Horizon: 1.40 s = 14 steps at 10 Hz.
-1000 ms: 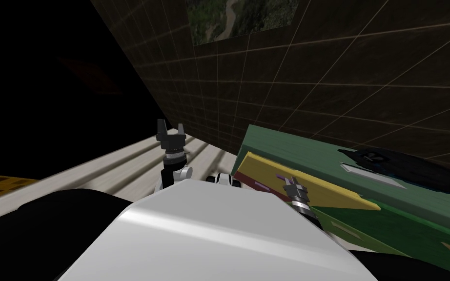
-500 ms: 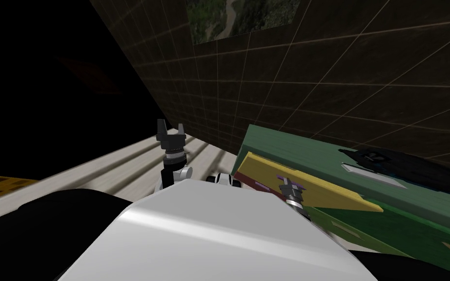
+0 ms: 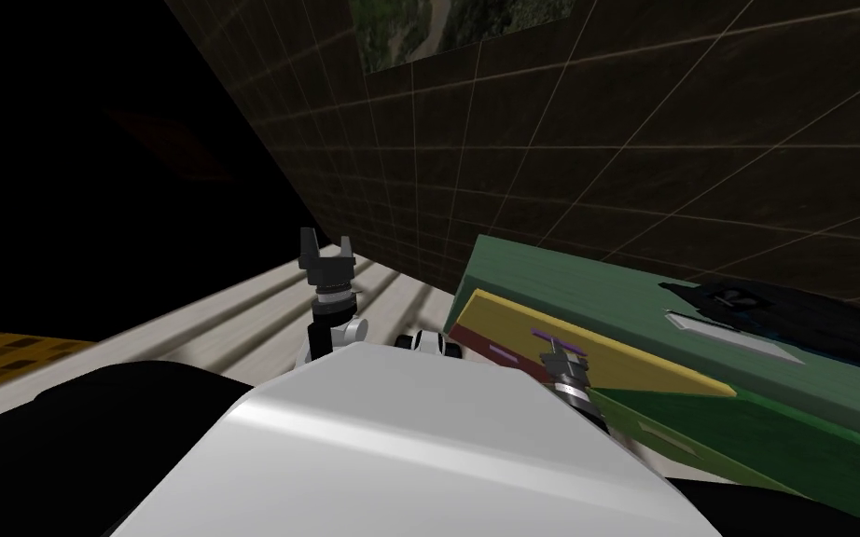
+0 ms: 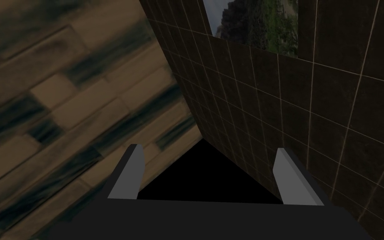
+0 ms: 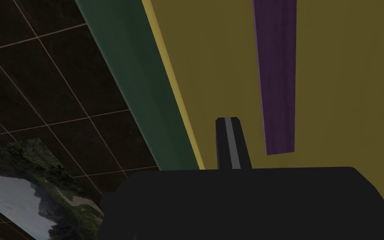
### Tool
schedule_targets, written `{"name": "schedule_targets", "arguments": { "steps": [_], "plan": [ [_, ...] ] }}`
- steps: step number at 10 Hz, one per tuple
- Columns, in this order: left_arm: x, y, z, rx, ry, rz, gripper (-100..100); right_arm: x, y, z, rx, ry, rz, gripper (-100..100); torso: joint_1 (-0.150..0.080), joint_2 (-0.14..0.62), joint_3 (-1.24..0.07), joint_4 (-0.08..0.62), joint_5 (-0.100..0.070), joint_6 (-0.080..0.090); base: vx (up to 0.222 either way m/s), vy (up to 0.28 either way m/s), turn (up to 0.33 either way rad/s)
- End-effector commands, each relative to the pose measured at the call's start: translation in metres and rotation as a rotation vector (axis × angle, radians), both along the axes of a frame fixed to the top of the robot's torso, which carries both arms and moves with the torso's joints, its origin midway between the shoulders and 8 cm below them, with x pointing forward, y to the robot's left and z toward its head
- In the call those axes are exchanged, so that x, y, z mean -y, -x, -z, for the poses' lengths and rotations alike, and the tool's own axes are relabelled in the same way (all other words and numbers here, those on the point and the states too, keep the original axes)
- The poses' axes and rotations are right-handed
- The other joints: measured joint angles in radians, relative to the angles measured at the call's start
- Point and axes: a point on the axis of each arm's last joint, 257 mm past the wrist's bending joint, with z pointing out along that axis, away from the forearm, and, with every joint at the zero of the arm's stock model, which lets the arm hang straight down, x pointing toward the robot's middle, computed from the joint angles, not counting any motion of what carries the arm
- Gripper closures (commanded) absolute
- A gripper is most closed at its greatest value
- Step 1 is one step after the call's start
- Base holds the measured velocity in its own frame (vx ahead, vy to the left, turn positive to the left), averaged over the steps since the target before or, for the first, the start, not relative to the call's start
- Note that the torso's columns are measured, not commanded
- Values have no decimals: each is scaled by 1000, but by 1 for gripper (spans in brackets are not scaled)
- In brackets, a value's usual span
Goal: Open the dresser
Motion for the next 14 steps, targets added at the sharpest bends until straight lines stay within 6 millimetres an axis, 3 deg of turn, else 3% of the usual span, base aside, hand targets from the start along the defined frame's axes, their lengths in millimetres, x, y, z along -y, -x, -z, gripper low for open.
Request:
{"name": "schedule_targets", "arguments": {
  "steps": [1,3,4,9,14],
  "plan": [
    [0,0,0,0,0,0,0,1,4,-8,4,8,-6,100,0,0,0,0,0,0,-185,105,-32],
    [0,0,0,0,0,0,0,2,5,-9,4,10,-7,100,-3,-7,-4,-2,0,0,-124,60,-22],
    [0,0,0,0,0,0,0,5,2,-14,-1,32,-23,-100,-6,-13,-8,-3,-2,0,-18,11,-8],
    [0,0,0,0,0,0,0,15,-14,-24,-18,112,-87,-100,-2,-7,-4,-2,0,0,26,-3,-23],
    [0,0,0,0,0,0,0,11,-32,-10,-10,138,-114,-100,-3,-7,-5,-2,-1,0,61,1,-64]
  ]
}}
